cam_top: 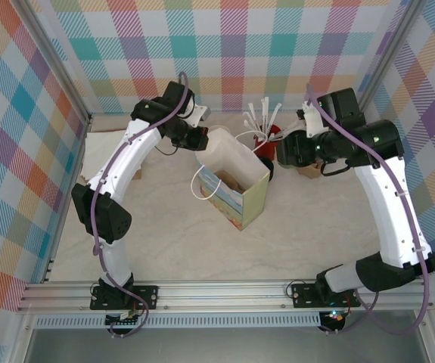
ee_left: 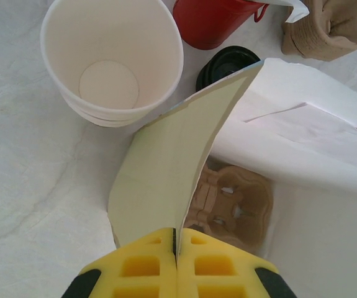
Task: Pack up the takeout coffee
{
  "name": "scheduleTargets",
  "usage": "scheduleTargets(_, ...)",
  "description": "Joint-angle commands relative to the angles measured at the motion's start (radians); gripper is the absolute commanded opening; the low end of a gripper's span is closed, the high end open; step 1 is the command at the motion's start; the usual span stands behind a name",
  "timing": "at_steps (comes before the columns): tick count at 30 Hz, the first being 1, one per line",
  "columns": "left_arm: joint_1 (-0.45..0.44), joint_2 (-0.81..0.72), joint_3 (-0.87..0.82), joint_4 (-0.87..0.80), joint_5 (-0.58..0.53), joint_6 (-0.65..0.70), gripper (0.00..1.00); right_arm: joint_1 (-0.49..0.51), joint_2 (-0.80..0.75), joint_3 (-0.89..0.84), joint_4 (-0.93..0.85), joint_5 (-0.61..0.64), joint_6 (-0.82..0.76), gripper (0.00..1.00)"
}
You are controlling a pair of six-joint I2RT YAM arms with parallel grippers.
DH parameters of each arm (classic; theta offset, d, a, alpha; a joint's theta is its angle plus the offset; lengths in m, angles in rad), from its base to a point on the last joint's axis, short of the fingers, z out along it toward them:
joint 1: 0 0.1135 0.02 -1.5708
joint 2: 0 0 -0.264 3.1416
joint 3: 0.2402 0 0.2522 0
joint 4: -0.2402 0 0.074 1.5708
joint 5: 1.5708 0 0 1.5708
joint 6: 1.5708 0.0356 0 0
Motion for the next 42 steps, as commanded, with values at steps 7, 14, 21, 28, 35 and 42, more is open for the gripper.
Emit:
scheduleTargets(7, -0.021, 0.034, 0.024, -0.02, 0.001, -0.023, 0.0, 0.198, 0.139, 0.225, -0.059, -0.069, 0.035, 0.82)
scheduleTargets(14, -0.031, 0.03, 0.022, -0.023, -0.002, -0.021, 0.0, 0.259, 0.265, 0.312, -0.055, -0.088, 0.037, 0.82)
scheduleTargets(21, -0.036, 0.024, 0.019, -0.021, -0.004, -0.021, 0.0, 0.287, 0.384, 0.365, -0.101, -0.091, 0.038, 0.81)
scheduleTargets(28, -0.037, 0.018, 0.016, -0.023, -0.006, -0.02, 0.0, 0.307, 0.458, 0.352, -0.123, -0.104, 0.026, 0.81)
scheduleTargets(35, -0.038, -0.003, -0.015, -0.017, -0.017, -0.018, 0.0, 0.31, 0.5, 0.314, -0.122, -0.125, 0.032, 0.81)
scheduleTargets(42, -0.039, -0.011, -0.032, -0.009, -0.014, -0.017, 0.0, 0.309, 0.524, 0.292, -0.137, -0.09, 0.032, 0.81)
